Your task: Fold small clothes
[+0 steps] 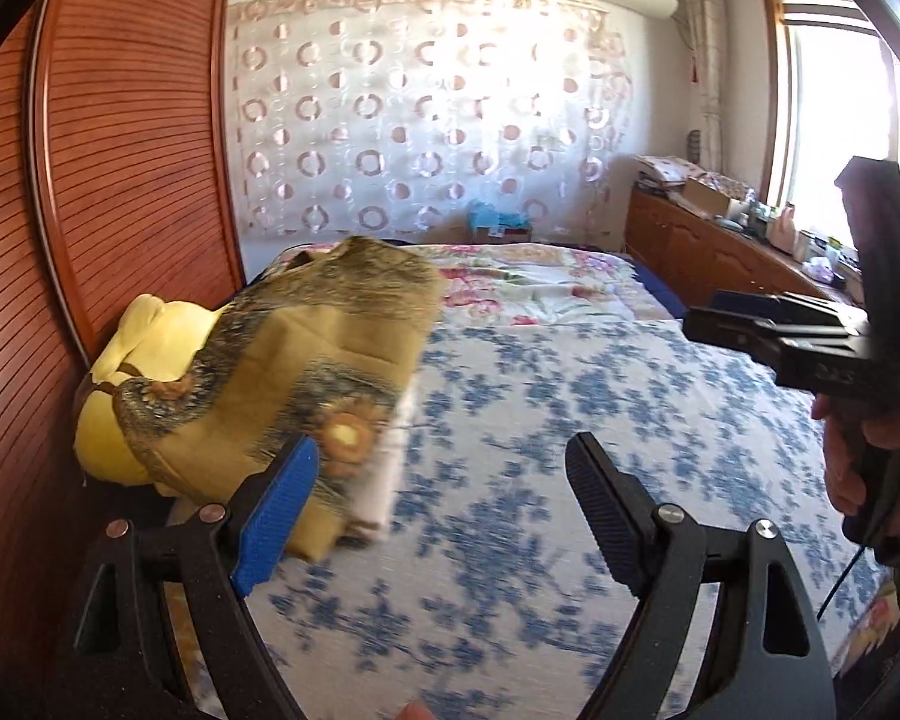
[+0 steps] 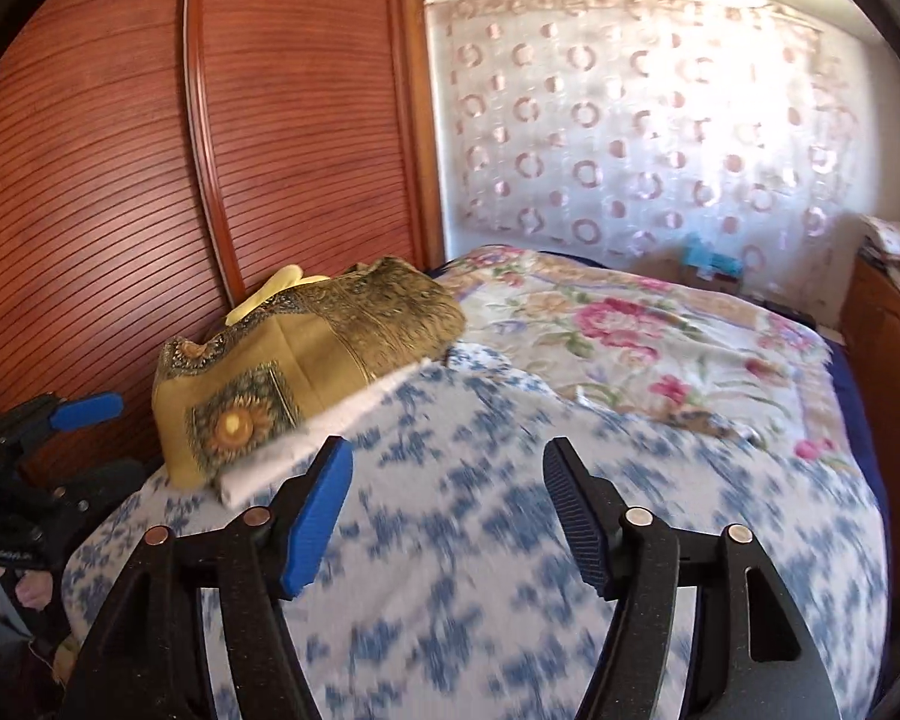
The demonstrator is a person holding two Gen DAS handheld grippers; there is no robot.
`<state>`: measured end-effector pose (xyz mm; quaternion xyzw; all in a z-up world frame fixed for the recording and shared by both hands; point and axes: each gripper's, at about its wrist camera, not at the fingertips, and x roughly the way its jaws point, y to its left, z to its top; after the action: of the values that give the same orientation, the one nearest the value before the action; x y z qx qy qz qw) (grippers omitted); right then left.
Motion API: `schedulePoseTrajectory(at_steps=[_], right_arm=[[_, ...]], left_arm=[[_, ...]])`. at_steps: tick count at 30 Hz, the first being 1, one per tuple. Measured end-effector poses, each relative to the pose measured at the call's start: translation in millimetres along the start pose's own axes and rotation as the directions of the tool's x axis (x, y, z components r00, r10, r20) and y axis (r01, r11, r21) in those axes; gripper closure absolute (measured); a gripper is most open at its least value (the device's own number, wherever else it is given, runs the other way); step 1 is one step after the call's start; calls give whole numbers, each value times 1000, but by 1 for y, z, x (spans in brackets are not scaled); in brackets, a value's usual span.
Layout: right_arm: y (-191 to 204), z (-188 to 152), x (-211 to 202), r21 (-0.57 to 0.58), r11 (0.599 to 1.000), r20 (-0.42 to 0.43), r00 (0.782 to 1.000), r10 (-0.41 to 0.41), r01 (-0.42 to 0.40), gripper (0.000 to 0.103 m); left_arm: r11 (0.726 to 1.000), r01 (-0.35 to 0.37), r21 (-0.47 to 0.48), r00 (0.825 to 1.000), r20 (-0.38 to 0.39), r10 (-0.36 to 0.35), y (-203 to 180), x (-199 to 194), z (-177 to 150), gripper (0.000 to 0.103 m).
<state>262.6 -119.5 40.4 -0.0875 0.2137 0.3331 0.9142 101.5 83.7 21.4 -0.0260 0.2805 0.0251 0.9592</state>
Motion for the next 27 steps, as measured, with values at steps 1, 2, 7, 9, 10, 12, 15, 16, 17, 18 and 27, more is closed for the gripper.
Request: schedulePoseTrajectory(at_steps=[1,2,7,9,10,12,15,16,17,18,27], right_arm=[[0,-5,-9,6,1000,4,1000,-13,13,32],[1,-11,-21,14,999,9,999,-30,30,31],[9,-37,-73,54,992,28,993,-117,115,25],[15,-43,-91,74,988,38,989,-142,139,24],[19,-46,-98,81,986,39,988,-152,149,24],[25,-53,-114,94,981,43,984,-173,168,24],[37,-67,-137,109,975,54,978,-199,192,24],[41,-69,-142,112,973,57,976,-209,202,24],[44,-71,-147,114,971,58,975,-217,209,24],[48,-73,-152,119,969,58,972,-227,219,24],[87,-92,-195,154,943,101,945,-312,295,24]], left_arm=[[1000,4,7,1000,3,-4,-6,-3,0,18],[1000,8,16,1000,7,-8,-13,-7,-1,18],[998,19,52,999,25,-20,-42,-22,-1,18],[998,34,56,999,33,-36,-51,-29,-1,18],[998,38,55,999,36,-40,-55,-32,-1,18],[998,39,56,998,46,-41,-63,-39,-2,18],[997,49,60,998,45,-52,-73,-46,-4,18],[997,53,63,997,46,-56,-77,-49,-4,18],[996,57,66,997,50,-61,-80,-52,-4,18],[996,60,68,997,54,-64,-83,-55,-3,18],[995,52,81,994,89,-60,-98,-70,2,18]])
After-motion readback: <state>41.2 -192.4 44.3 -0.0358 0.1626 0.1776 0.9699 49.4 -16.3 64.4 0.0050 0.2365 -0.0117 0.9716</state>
